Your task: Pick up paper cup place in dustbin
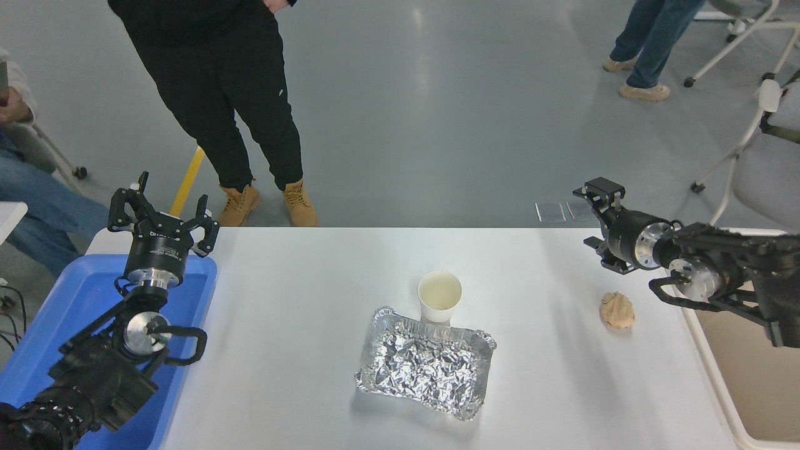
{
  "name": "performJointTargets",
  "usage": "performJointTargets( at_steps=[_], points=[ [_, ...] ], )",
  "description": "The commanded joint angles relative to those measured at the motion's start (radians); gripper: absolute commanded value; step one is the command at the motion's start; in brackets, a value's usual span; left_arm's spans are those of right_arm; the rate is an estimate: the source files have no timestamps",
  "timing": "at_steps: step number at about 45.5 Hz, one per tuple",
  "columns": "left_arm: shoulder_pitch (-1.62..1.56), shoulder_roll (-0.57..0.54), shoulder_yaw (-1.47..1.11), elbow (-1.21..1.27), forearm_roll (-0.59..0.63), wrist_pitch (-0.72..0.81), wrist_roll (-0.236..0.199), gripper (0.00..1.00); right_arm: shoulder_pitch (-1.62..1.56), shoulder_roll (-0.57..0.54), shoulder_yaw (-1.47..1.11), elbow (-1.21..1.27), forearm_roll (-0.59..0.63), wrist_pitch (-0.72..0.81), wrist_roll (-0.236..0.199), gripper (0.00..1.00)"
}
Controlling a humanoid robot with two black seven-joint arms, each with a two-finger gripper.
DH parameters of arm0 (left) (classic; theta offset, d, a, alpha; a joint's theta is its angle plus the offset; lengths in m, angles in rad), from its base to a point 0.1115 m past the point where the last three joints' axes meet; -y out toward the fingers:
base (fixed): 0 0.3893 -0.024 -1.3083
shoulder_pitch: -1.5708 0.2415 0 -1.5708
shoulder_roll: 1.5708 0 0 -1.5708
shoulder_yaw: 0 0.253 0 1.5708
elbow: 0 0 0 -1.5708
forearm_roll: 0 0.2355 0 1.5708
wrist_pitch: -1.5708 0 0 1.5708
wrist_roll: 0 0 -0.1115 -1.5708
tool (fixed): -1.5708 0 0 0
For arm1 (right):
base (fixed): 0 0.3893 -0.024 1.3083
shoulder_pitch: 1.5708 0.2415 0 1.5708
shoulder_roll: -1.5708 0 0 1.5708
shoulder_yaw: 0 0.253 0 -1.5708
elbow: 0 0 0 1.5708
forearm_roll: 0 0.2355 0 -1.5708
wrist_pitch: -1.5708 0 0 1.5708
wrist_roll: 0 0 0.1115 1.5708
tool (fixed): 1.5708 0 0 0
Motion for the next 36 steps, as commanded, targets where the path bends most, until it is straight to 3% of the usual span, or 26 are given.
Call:
performJointTargets(
  at_steps=[1, 10, 14, 18, 25, 33, 36],
  points=[
    [0.0, 0.0, 0.0, 0.0, 0.0, 0.0, 0.0, 0.99, 0.17, 0.11, -0.288, 0.001, -0.174, 0.078, -0.004, 1.0],
    [-0.001, 0.0, 0.0, 0.0, 0.0, 0.0, 0.0, 0.99, 0.294, 0.206, -0.322, 0.001, -0.079, 0.271, -0.015, 1.0],
    [0.0, 0.0, 0.0, 0.0, 0.0, 0.0, 0.0, 0.99, 0.348, 0.266, -0.347, -0.003, 0.049, 0.406, -0.056, 1.0],
    [0.0, 0.0, 0.0, 0.0, 0.0, 0.0, 0.0, 0.99, 0.377, 0.337, -0.437, -0.003, 0.126, 0.417, -0.096, 1.0],
    [0.0, 0.0, 0.001, 0.0, 0.0, 0.0, 0.0, 0.99, 0.437, 0.455, -0.528, 0.004, 0.148, 0.434, -0.108, 1.0],
    [0.0, 0.0, 0.001, 0.0, 0.0, 0.0, 0.0, 0.99, 0.474, 0.499, -0.525, 0.026, 0.145, 0.475, -0.196, 1.0],
    [0.0, 0.0, 0.0, 0.0, 0.0, 0.0, 0.0, 0.99, 0.492, 0.499, -0.513, 0.041, 0.143, 0.482, -0.202, 1.0]
  ],
)
